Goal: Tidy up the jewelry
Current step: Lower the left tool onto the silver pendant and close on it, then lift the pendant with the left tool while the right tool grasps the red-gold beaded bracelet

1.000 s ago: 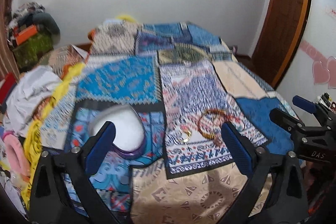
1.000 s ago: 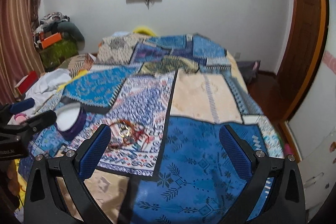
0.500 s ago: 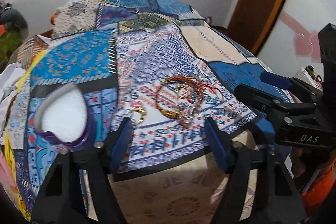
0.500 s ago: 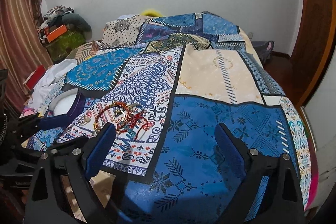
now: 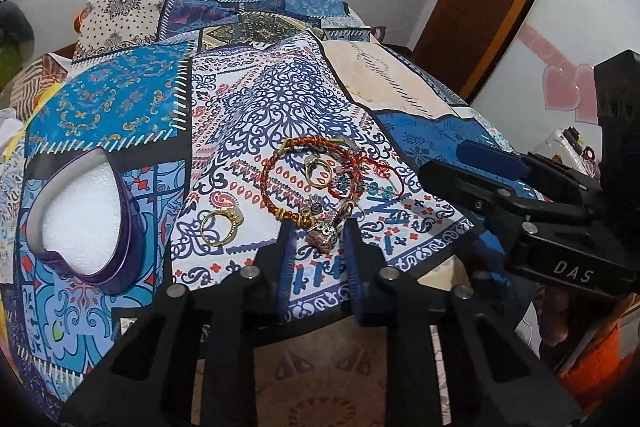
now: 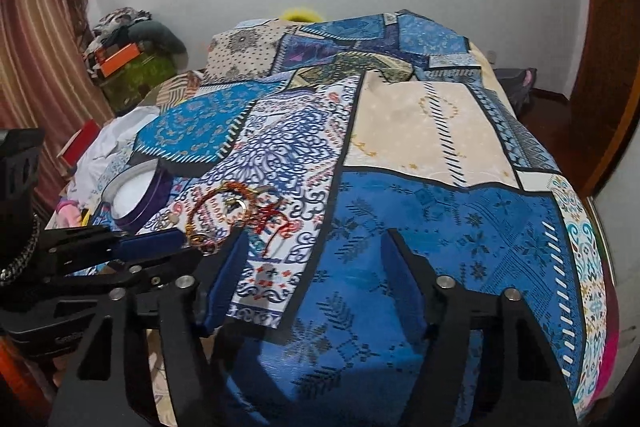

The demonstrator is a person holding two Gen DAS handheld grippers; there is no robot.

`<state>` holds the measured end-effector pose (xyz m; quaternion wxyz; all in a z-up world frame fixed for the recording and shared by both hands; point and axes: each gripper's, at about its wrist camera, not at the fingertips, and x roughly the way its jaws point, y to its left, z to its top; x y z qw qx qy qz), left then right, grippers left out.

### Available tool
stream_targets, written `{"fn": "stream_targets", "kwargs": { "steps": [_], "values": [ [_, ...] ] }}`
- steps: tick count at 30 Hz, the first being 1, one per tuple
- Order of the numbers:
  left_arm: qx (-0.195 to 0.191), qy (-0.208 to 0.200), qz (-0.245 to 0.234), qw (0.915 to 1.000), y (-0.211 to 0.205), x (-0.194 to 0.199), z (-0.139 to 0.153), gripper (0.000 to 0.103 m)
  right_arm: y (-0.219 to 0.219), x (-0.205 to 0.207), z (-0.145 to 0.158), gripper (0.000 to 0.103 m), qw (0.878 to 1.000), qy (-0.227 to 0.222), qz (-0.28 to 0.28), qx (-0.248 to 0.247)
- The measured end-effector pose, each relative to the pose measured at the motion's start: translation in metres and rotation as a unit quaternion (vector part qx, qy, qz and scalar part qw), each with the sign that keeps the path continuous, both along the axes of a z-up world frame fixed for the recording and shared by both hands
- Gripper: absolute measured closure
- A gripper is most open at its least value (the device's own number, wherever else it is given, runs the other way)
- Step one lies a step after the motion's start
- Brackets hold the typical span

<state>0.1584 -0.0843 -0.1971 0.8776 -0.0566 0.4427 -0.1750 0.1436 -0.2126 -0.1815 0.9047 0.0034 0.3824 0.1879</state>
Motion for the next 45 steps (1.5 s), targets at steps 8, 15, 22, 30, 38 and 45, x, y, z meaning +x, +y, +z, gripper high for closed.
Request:
{"fn": "stream_targets", "kwargs": {
  "steps": [8,15,22,30,38,45],
  "values": [
    [-0.003,-0.014,0.001,0.9999,0.008,-0.008,0.009,0.088,0.015,0.001,0.003,0.056,1.000,0.003,0.021,0.006],
    [-0.001,-0.040,0.042,0.9983,0.037,-0.017,0.024,0.088,0.039,0.002,0.011,0.061,0.999,-0.007,0.052,0.002],
    [0.002,-0.050,0.069,0.9964,0.061,-0.021,0.025,0.088,0.067,0.012,0.001,0.080,0.996,0.016,0.083,-0.010],
    [-0.001,-0.048,0.074,0.9961,0.068,-0.022,0.019,0.088,0.073,0.016,-0.014,0.090,0.995,0.042,0.082,-0.032],
    [-0.004,-0.050,0.075,0.9959,0.067,-0.021,0.019,0.088,0.052,0.024,0.008,0.090,0.998,0.015,0.059,-0.035],
    [0.001,-0.051,0.069,0.9963,0.064,-0.020,0.018,0.088,0.073,0.044,-0.002,0.090,0.988,0.022,0.112,-0.106]
  ]
}}
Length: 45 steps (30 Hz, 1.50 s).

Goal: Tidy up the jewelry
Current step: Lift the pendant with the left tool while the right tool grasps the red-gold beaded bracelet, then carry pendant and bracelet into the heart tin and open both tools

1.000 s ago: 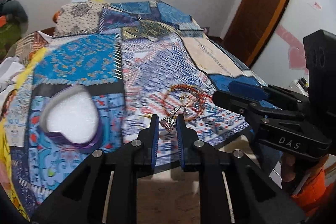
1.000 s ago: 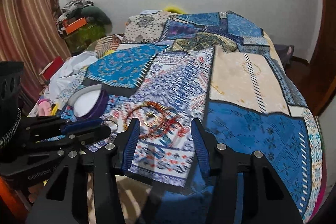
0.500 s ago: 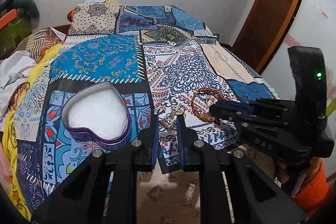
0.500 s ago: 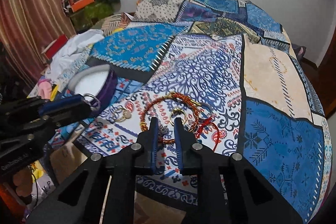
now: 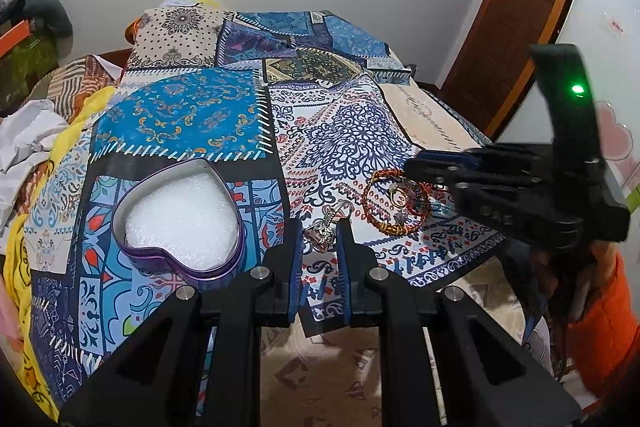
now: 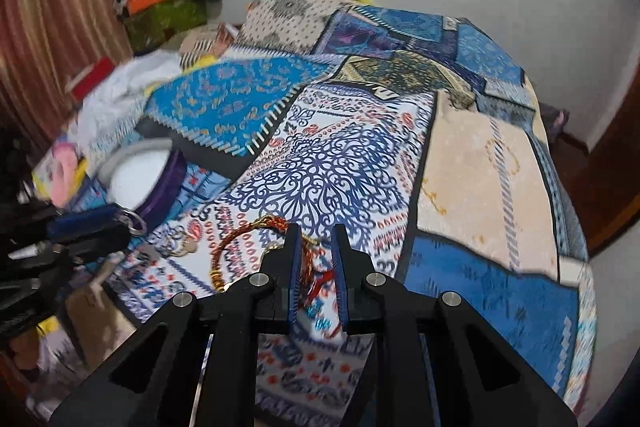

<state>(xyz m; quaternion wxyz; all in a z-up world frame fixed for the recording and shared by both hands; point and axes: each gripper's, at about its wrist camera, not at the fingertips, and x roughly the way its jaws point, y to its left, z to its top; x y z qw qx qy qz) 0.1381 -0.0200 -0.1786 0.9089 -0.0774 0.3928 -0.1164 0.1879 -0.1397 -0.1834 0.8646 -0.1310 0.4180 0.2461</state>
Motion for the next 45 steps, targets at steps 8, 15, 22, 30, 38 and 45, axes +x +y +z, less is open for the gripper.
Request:
{"fn": "stream_targets", "kwargs": {
  "steps": [8,15,22,30,38,45],
  "values": [
    [-0.001,0.006,0.002,1.0000,0.000,0.002,-0.003,0.088,0.015,0.008,-0.013,0.083,0.998,0.020,0.056,-0.037],
    [0.002,0.004,0.005,1.0000,0.000,0.002,-0.001,0.088,0.012,0.010,-0.014,0.096,0.998,0.030,0.061,-0.012],
    [0.009,-0.009,0.015,0.9998,0.002,-0.005,0.013,0.088,0.001,0.000,0.005,0.097,0.999,0.020,0.041,0.022],
    [0.025,-0.038,0.029,0.9986,0.001,-0.020,0.038,0.088,-0.006,-0.027,0.043,0.097,0.998,-0.021,0.035,0.044],
    [0.026,-0.062,0.045,0.9967,0.011,-0.037,0.058,0.088,-0.001,-0.043,0.070,0.097,0.996,-0.048,0.027,0.074],
    [0.025,-0.082,0.063,0.9943,0.028,-0.048,0.072,0.088,0.015,-0.056,0.087,0.097,0.993,-0.069,0.031,0.095]
  ]
}}
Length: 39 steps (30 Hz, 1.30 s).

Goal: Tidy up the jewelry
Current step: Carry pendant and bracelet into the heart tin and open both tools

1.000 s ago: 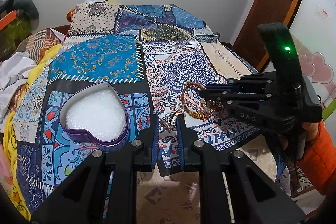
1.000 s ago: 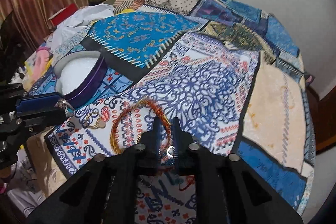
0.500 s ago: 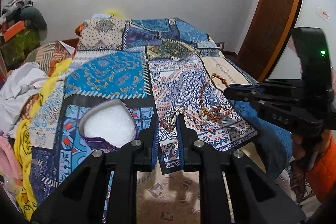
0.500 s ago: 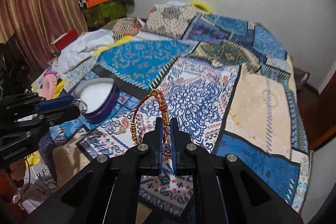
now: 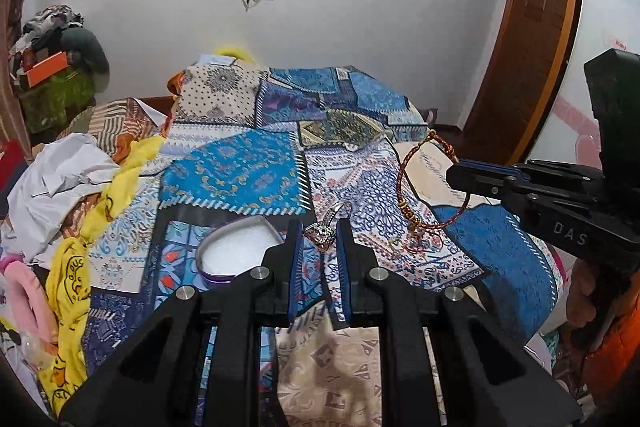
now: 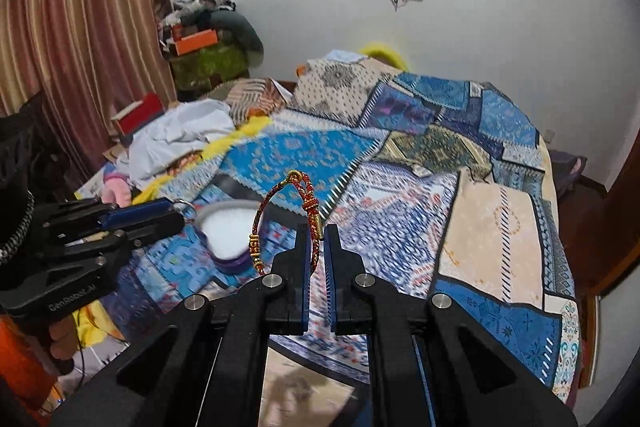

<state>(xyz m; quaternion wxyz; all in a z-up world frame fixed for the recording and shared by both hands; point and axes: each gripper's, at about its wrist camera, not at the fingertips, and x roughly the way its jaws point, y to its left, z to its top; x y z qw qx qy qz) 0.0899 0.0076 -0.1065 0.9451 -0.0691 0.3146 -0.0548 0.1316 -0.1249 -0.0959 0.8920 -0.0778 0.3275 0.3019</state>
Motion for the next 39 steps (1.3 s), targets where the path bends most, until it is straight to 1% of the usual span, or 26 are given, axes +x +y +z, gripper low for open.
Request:
{"fn": "stream_targets", "kwargs": {
  "steps": [7,13,16,21,28,34,39],
  "values": [
    [0.007,-0.008,0.024,0.9996,0.020,-0.004,0.002,0.088,0.025,-0.006,0.005,0.097,1.000,-0.009,0.012,0.015],
    [0.009,-0.005,0.047,0.9988,0.044,-0.004,-0.002,0.088,0.055,0.000,-0.004,0.097,1.000,0.002,0.023,0.016],
    [0.009,-0.001,0.059,0.9982,0.055,-0.002,-0.006,0.088,0.070,0.003,-0.013,0.097,0.999,0.013,0.029,0.010],
    [0.005,0.013,0.071,0.9974,0.071,0.005,-0.019,0.088,0.091,0.014,-0.035,0.097,0.998,0.049,0.043,0.001],
    [0.001,0.034,0.069,0.9970,0.080,0.020,-0.038,0.088,0.110,0.033,-0.065,0.097,0.995,0.091,0.042,-0.017],
    [-0.032,0.063,0.046,0.9964,0.083,0.040,-0.061,0.088,0.119,0.043,-0.085,0.097,0.992,0.113,0.046,-0.043],
    [-0.052,0.089,0.040,0.9939,0.084,0.057,-0.082,0.088,0.122,0.044,-0.094,0.097,0.989,0.118,0.058,-0.062]
  ]
}}
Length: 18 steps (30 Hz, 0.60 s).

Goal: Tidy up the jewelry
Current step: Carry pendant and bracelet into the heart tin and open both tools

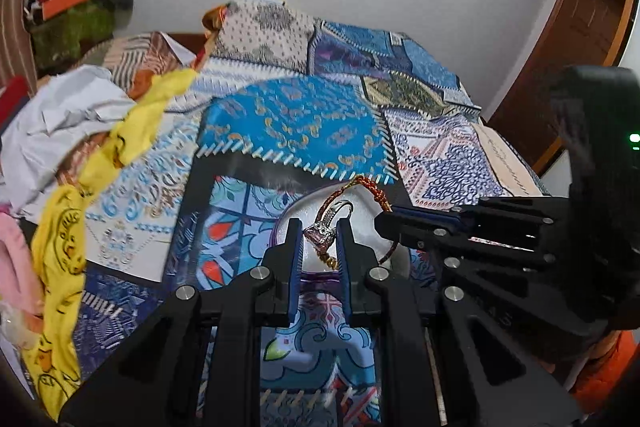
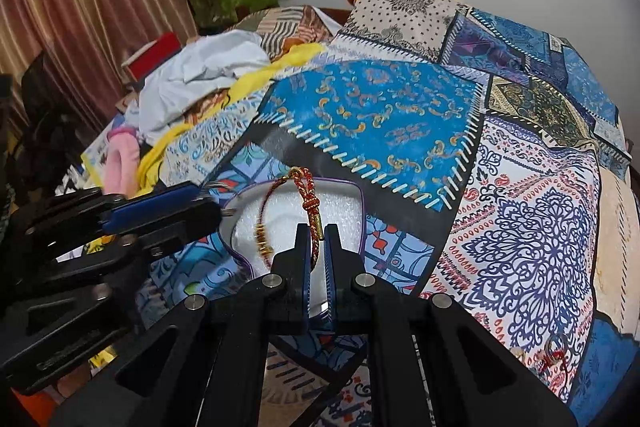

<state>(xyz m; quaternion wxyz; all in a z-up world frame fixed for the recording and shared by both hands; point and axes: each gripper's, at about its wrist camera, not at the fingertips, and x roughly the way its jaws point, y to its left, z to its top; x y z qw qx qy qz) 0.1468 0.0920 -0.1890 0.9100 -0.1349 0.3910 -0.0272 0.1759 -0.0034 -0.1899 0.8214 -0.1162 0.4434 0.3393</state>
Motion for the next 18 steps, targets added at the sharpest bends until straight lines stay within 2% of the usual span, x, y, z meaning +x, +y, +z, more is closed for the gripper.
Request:
{"fn": "stream_targets", "kwargs": {
  "steps": [8,15,18],
  "values": [
    [0.002,0.014,-0.011,0.9998,-0.003,0.014,-0.013,0.088,0.002,0.005,-0.005,0.097,1.000,0.001,0.002,-0.004],
    [0.005,0.016,-0.013,0.9998,-0.005,0.018,-0.013,0.088,0.002,0.010,-0.007,0.096,1.000,0.015,0.000,-0.002],
    [0.008,0.014,-0.011,0.9998,-0.005,0.018,-0.009,0.088,0.001,0.010,-0.005,0.089,1.000,0.013,-0.003,-0.002]
  ]
}}
